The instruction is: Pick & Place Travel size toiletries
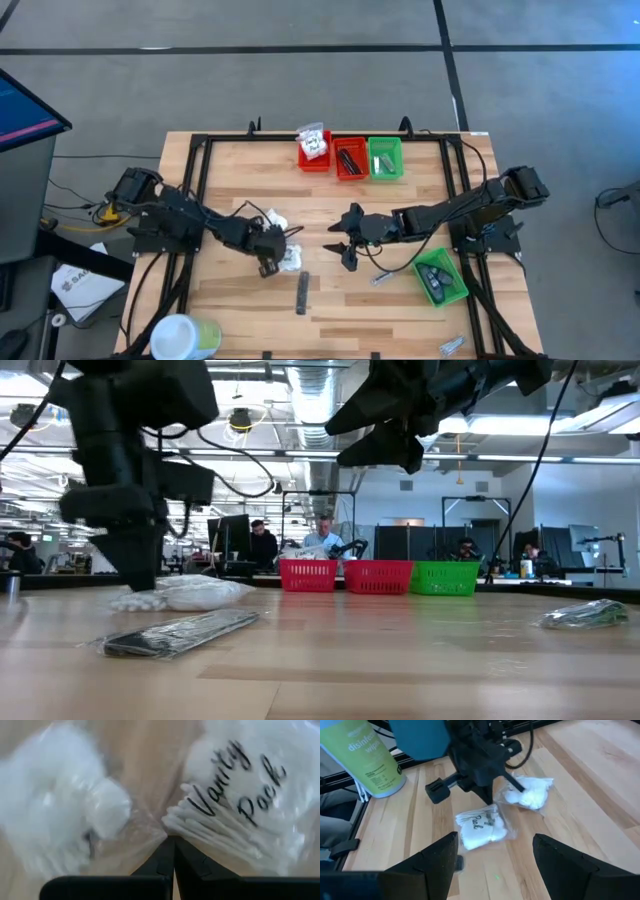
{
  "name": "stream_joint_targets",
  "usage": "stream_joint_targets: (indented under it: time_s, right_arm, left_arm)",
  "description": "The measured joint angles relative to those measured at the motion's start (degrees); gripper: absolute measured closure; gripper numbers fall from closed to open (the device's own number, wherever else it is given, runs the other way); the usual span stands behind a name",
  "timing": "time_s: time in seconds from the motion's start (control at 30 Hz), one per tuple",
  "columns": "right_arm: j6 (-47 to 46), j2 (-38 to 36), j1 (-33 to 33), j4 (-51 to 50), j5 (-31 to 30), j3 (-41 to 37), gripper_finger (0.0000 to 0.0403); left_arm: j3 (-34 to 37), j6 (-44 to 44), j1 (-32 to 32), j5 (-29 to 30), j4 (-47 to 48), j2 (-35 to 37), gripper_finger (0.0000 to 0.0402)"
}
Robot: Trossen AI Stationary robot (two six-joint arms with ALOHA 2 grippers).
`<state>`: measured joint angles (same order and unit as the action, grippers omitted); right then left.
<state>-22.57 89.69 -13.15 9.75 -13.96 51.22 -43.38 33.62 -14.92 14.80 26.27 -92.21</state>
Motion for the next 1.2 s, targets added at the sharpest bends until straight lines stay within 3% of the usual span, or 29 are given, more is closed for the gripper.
stream_joint_targets:
  time_s: [0.13,0.3,0.43,0.67,0.83,1.03,1.2]
  right_arm:
    - [0.0,0.7,0.0,0.8,0.0,0.0,0.0155]
    - [-0.4,3.1,0.1,2.3,1.8,0.1,0.0155]
    - [-1.3,4.6,0.7,3.4,5.2,0.1,0.0155]
    - [-9.5,5.2,2.2,2.0,8.9,0.0,0.0155]
    - [-11.4,5.2,2.2,1.5,9.7,0.0,0.0155]
    - [-10.0,5.2,-0.5,3.5,9.7,0.0,0.0153]
    - [-17.8,5.5,1.7,0.5,8.0,0.0,0.0153]
  left_arm:
    - [-0.9,-8.2,3.3,2.3,-10.2,-0.2,0.0401]
    - [-0.8,-16.8,6.0,-4.1,-21.0,-0.3,0.0401]
    - [-0.7,-18.1,5.5,-1.3,-19.3,0.5,0.0401]
    - [-0.7,-9.9,-2.9,-3.2,-14.7,2.0,0.0401]
    - [0.0,-5.2,-9.9,1.2,-14.7,2.0,0.0401]
    - [2.4,-1.7,-11.3,4.6,-14.9,2.0,0.0401]
    - [6.6,1.8,-10.8,5.4,-15.9,2.0,0.0401]
